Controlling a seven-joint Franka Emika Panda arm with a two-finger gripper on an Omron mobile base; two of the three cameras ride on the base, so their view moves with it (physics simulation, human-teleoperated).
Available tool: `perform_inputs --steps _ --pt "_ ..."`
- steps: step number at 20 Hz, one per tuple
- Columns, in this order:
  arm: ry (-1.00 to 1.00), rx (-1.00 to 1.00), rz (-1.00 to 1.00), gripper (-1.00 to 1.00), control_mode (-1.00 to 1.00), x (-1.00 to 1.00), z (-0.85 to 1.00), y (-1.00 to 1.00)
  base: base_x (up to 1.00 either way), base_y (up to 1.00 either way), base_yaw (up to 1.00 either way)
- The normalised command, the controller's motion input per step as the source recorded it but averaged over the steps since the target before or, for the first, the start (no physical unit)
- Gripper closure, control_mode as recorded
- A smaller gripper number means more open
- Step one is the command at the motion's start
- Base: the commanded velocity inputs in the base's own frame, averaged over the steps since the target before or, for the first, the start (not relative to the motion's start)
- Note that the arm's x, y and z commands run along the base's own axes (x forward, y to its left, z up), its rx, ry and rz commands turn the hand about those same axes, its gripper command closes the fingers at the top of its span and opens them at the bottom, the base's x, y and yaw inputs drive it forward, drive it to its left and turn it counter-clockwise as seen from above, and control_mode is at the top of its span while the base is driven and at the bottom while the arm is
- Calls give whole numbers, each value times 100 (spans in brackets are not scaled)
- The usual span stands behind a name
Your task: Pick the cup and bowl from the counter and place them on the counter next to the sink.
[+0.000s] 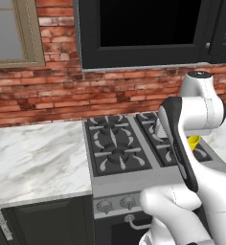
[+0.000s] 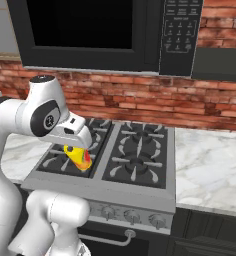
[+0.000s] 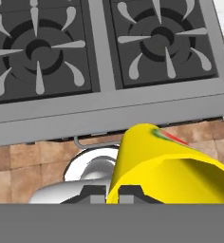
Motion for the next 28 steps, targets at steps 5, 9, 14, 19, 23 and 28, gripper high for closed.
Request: perform_inputs --steps 5,9,14,19,23,28 --pt "0 0 0 100 100 0 0 0 0 0 0" --pt "0 0 0 100 100 0 0 0 -55 0 1" --pt "0 0 0 100 100 0 0 0 -99 9 3" --pt "0 0 0 100 100 0 0 0 -4 3 22" --pt "0 0 0 100 100 0 0 0 0 16 95" --pt "0 0 0 100 100 0 0 0 0 10 100"
